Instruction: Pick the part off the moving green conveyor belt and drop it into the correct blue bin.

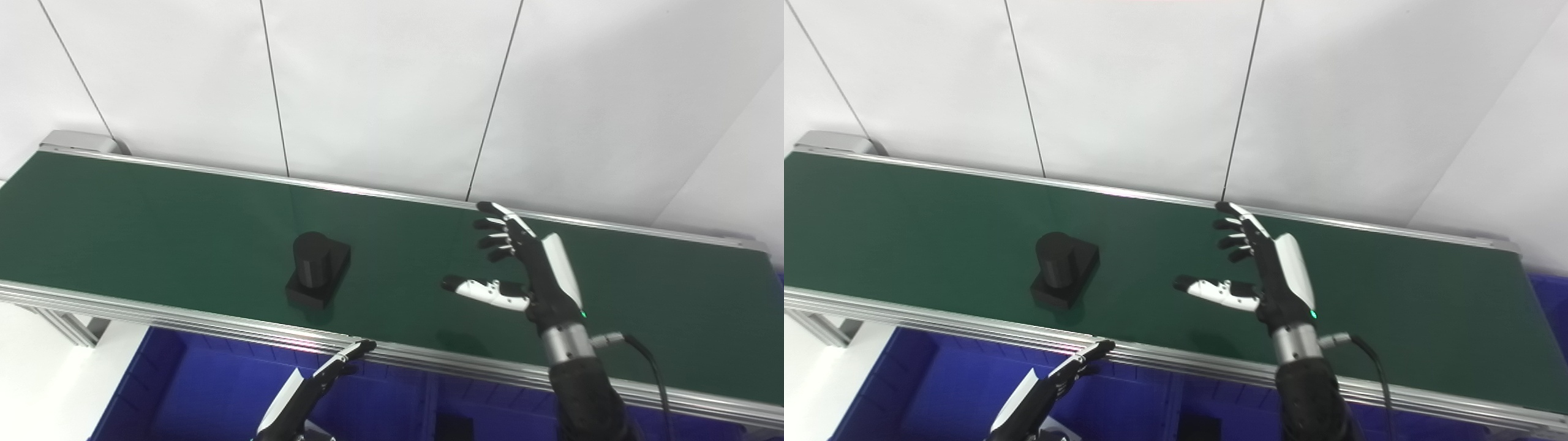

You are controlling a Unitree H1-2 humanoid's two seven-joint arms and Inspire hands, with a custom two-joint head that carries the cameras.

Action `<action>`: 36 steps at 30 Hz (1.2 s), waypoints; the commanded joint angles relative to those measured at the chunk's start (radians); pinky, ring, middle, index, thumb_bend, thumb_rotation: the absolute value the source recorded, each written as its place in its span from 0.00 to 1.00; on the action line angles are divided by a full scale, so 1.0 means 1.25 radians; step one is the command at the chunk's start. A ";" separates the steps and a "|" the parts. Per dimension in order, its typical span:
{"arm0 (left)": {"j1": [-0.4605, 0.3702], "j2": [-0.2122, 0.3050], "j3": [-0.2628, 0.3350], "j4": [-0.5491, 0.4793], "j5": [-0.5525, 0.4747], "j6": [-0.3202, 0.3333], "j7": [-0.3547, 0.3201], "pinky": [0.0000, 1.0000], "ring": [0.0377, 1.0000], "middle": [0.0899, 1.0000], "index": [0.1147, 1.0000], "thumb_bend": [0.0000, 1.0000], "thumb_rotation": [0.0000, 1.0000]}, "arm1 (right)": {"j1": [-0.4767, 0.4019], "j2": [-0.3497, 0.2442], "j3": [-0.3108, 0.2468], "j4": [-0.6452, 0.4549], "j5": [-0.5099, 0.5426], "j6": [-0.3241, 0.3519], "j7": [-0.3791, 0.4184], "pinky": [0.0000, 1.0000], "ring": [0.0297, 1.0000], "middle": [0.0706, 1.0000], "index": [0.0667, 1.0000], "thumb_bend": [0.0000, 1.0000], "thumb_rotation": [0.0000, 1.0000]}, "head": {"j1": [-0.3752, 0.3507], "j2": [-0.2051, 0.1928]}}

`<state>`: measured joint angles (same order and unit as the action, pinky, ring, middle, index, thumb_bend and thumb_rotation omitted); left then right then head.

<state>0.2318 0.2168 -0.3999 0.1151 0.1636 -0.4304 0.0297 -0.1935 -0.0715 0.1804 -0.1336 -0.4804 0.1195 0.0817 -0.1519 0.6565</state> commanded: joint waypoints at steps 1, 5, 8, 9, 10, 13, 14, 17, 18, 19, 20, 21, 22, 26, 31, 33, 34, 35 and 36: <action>0.002 0.004 -0.003 -0.027 0.003 -0.032 0.013 0.86 0.92 0.93 0.87 0.91 0.31 | -0.045 0.008 0.010 0.001 -0.012 0.010 0.001 0.55 0.61 0.73 0.83 0.86 0.43 | -0.002 -0.001; 0.001 0.000 -0.006 -0.025 -0.001 -0.032 0.017 0.87 0.92 0.93 0.87 0.91 0.31 | -0.084 0.020 0.037 0.043 -0.033 0.041 0.005 0.53 0.60 0.72 0.82 0.88 0.43 | -0.007 -0.004; 0.000 -0.001 -0.009 -0.022 -0.009 -0.032 0.016 0.87 0.93 0.93 0.88 0.90 0.31 | -0.108 0.025 0.052 0.077 -0.026 0.046 0.012 0.51 0.60 0.72 0.82 0.87 0.41 | -0.010 -0.003; 0.000 0.000 -0.009 -0.023 -0.011 -0.032 0.014 0.87 0.93 0.94 0.88 0.90 0.31 | -0.119 0.030 0.058 0.098 -0.029 0.042 0.008 0.51 0.60 0.72 0.82 0.87 0.41 | -0.009 -0.002; 0.000 0.000 -0.010 -0.024 -0.013 -0.032 0.012 0.87 0.93 0.94 0.88 0.90 0.31 | -0.126 0.032 0.062 0.113 -0.030 0.039 0.005 0.50 0.60 0.71 0.82 0.88 0.40 | -0.009 -0.002; -0.003 0.000 -0.014 -0.023 -0.021 -0.032 0.013 0.86 0.92 0.93 0.87 0.90 0.30 | -0.152 0.047 0.078 0.160 -0.039 0.041 -0.004 0.49 0.58 0.69 0.81 0.89 0.39 | -0.006 -0.001; -0.004 0.000 -0.016 -0.022 -0.021 -0.032 0.015 0.86 0.91 0.93 0.87 0.90 0.30 | -0.158 0.051 0.081 0.171 -0.041 0.041 -0.005 0.48 0.58 0.70 0.81 0.89 0.37 | -0.006 -0.001; -0.007 0.001 -0.021 -0.021 -0.022 -0.032 0.019 0.85 0.91 0.93 0.87 0.90 0.31 | -0.180 0.064 0.094 0.216 -0.049 0.042 -0.010 0.48 0.57 0.71 0.82 0.89 0.37 | -0.004 0.000; -0.008 0.002 -0.023 -0.020 -0.021 -0.032 0.020 0.83 0.89 0.93 0.87 0.90 0.31 | -0.186 0.068 0.097 0.228 -0.052 0.041 -0.012 0.47 0.57 0.70 0.82 0.89 0.37 | -0.003 0.000; -0.009 0.002 -0.025 -0.020 -0.020 -0.032 0.023 0.82 0.88 0.92 0.87 0.90 0.31 | -0.194 0.073 0.102 0.245 -0.056 0.038 -0.014 0.47 0.57 0.70 0.82 0.89 0.37 | -0.002 0.002; -0.009 0.003 -0.027 -0.021 -0.018 -0.032 0.026 0.81 0.88 0.92 0.87 0.90 0.31 | -0.200 0.075 0.106 0.257 -0.059 0.036 -0.017 0.47 0.56 0.71 0.81 0.89 0.38 | -0.002 0.002; -0.010 0.003 -0.029 -0.021 -0.019 -0.032 0.028 0.79 0.87 0.92 0.87 0.90 0.31 | -0.207 0.078 0.114 0.270 -0.065 0.037 -0.018 0.46 0.56 0.71 0.81 0.89 0.38 | -0.001 0.002; -0.010 0.003 -0.031 -0.021 -0.019 -0.032 0.030 0.78 0.86 0.92 0.87 0.90 0.31 | -0.212 0.080 0.119 0.279 -0.069 0.037 -0.020 0.45 0.55 0.71 0.81 0.89 0.39 | -0.001 0.002; -0.012 0.008 -0.040 -0.022 -0.014 -0.032 0.039 0.77 0.85 0.90 0.86 0.89 0.31 | -0.231 0.095 0.138 0.324 -0.072 0.037 -0.027 0.46 0.56 0.72 0.82 0.89 0.38 | 0.002 0.003; -0.013 0.011 -0.051 -0.026 -0.013 -0.032 0.052 0.75 0.83 0.89 0.85 0.89 0.32 | -0.244 0.114 0.151 0.371 -0.067 0.022 -0.041 0.47 0.55 0.72 0.81 0.90 0.35 | 0.006 0.005; -0.012 0.011 -0.055 -0.026 -0.012 -0.032 0.059 0.76 0.84 0.89 0.85 0.89 0.31 | -0.248 0.120 0.156 0.391 -0.064 0.015 -0.046 0.47 0.56 0.73 0.82 0.89 0.33 | 0.008 0.005; -0.012 0.012 -0.056 -0.027 -0.013 -0.032 0.061 0.76 0.84 0.89 0.85 0.89 0.31 | -0.250 0.123 0.159 0.399 -0.063 0.012 -0.048 0.48 0.57 0.74 0.82 0.89 0.33 | 0.008 0.006; -0.012 0.012 -0.057 -0.027 -0.014 -0.032 0.062 0.76 0.84 0.89 0.85 0.89 0.31 | -0.252 0.125 0.162 0.406 -0.063 0.010 -0.049 0.48 0.57 0.74 0.82 0.89 0.32 | 0.008 0.006; -0.011 0.011 -0.057 -0.028 -0.017 -0.032 0.060 0.76 0.84 0.89 0.85 0.90 0.31 | -0.253 0.126 0.166 0.414 -0.061 0.006 -0.051 0.48 0.58 0.75 0.83 0.89 0.32 | 0.007 0.007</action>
<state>0.2250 0.2313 -0.4695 0.1144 0.1445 -0.4305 0.0876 -0.4643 0.0630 0.3787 0.3890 -0.5627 0.1765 0.0283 -0.1442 0.6657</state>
